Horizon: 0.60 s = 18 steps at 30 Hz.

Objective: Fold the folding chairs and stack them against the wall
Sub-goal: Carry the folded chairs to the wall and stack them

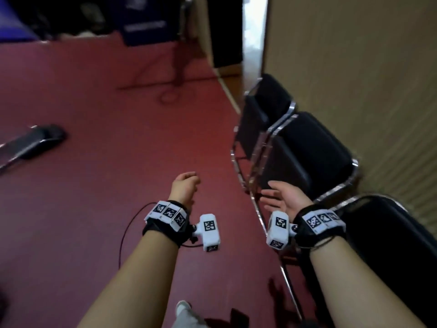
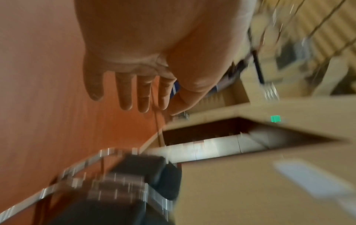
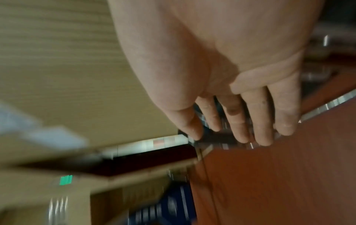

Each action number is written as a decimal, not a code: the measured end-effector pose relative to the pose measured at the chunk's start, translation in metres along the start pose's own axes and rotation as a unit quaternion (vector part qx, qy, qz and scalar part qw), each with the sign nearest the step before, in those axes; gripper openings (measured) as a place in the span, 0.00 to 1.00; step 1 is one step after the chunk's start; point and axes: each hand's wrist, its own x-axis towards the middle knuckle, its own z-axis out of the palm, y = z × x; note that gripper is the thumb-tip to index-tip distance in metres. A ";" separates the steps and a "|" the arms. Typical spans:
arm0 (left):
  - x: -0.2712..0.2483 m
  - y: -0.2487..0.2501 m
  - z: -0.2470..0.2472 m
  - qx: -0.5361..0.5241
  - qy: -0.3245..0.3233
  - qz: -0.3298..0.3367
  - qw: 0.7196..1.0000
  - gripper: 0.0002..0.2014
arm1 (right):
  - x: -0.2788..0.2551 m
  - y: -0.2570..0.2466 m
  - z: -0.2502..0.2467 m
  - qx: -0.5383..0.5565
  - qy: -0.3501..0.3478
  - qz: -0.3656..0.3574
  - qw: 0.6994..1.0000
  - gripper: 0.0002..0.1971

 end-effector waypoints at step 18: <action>-0.015 -0.069 -0.553 -0.198 0.360 -0.030 0.911 0.12 | -0.028 0.125 0.577 -0.219 -0.322 0.049 0.920 0.09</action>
